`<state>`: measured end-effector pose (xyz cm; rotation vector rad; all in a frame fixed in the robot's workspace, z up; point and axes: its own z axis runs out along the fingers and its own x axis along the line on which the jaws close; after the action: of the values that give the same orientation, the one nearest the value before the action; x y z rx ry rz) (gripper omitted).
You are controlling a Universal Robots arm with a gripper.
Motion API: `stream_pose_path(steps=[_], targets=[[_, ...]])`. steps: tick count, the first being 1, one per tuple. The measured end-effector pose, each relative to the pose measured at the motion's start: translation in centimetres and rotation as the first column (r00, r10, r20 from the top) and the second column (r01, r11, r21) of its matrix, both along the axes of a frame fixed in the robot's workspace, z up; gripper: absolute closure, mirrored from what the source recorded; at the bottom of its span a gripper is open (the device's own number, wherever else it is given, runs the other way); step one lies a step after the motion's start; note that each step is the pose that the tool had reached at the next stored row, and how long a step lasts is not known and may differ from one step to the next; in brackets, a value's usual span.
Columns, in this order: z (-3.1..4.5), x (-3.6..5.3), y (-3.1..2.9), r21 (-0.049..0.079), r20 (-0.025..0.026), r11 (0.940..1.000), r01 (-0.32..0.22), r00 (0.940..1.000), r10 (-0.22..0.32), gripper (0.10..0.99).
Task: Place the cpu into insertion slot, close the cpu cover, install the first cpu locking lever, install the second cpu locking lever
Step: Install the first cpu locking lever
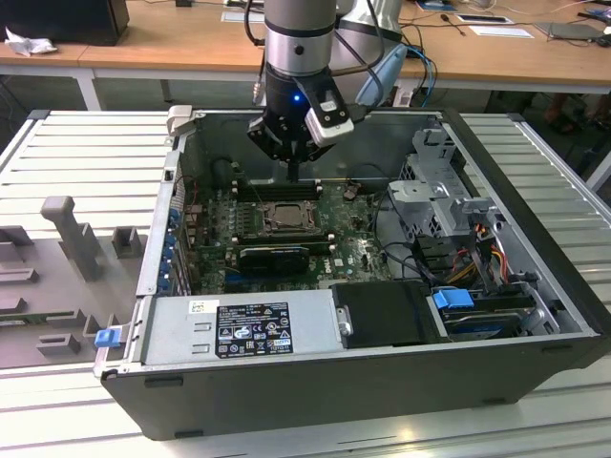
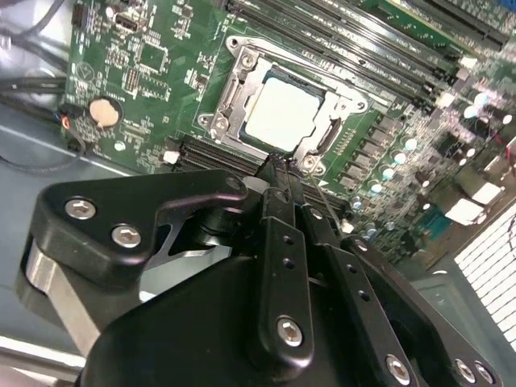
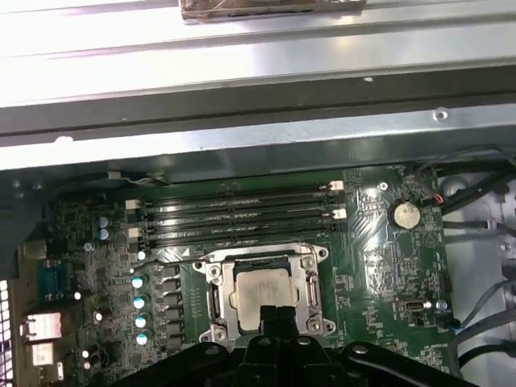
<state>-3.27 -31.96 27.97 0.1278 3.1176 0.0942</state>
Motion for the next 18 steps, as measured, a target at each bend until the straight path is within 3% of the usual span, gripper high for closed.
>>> stream_pose_path(steps=[18], targets=[[0.00,-0.40,0.00,0.000,0.0000,0.9998,-0.021,0.9998,0.021,0.980]])
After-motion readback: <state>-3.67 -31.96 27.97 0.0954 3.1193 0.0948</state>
